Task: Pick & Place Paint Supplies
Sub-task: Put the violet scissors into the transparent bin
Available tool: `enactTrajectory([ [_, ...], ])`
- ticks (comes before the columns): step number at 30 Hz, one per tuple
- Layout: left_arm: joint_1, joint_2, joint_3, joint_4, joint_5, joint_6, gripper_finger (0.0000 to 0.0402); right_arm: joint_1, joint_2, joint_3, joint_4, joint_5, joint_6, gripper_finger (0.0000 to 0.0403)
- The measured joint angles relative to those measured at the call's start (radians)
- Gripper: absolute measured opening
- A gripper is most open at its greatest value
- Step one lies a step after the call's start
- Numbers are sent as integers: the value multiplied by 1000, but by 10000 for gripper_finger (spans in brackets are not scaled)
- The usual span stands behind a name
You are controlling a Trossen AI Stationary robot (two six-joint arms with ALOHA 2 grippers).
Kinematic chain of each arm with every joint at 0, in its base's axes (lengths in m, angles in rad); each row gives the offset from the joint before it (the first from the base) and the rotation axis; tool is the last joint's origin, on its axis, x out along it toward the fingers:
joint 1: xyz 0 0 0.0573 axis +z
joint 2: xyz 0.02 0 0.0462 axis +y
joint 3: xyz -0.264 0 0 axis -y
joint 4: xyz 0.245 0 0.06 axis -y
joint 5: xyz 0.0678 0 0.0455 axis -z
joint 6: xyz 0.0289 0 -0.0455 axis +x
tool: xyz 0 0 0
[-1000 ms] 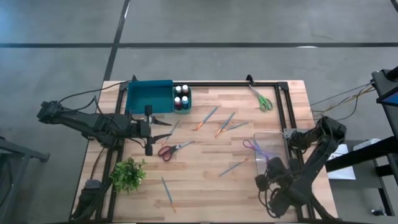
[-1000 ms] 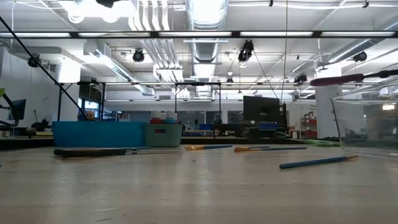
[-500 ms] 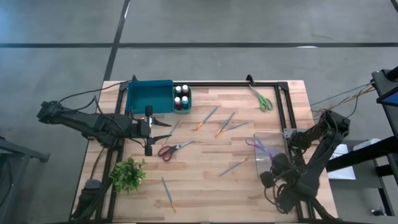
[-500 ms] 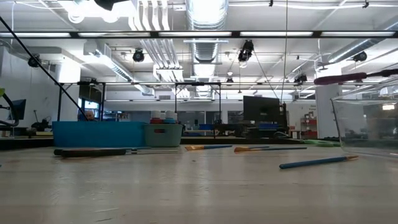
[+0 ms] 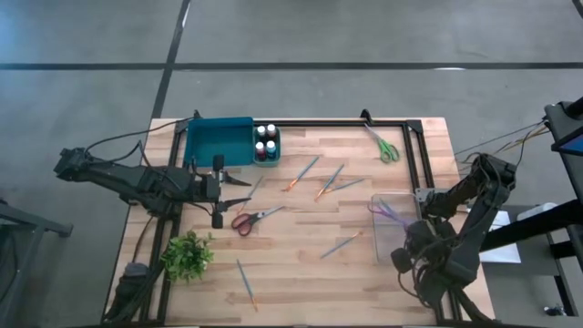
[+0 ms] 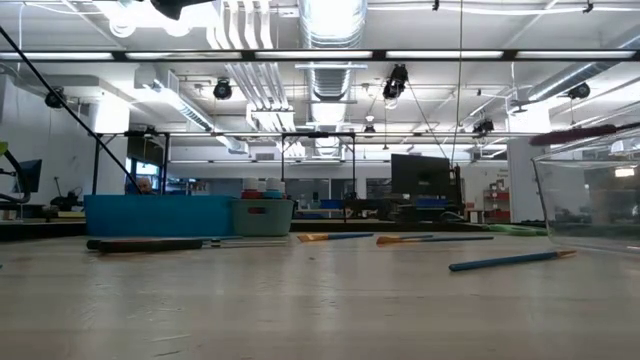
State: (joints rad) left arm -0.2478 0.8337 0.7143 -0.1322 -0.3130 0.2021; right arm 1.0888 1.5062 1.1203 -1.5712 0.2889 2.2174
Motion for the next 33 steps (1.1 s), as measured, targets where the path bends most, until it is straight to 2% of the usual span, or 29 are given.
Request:
enactTrajectory([
  [15,0,0,0,-2,15,-21,173,5,3,-47,1,-101,6,18],
  [31,0,0,0,-1,23,-28,173,4,21,-27,0,-28,5,17],
  [33,0,0,0,-1,23,-28,173,4,21,-27,0,-37,4,27],
])
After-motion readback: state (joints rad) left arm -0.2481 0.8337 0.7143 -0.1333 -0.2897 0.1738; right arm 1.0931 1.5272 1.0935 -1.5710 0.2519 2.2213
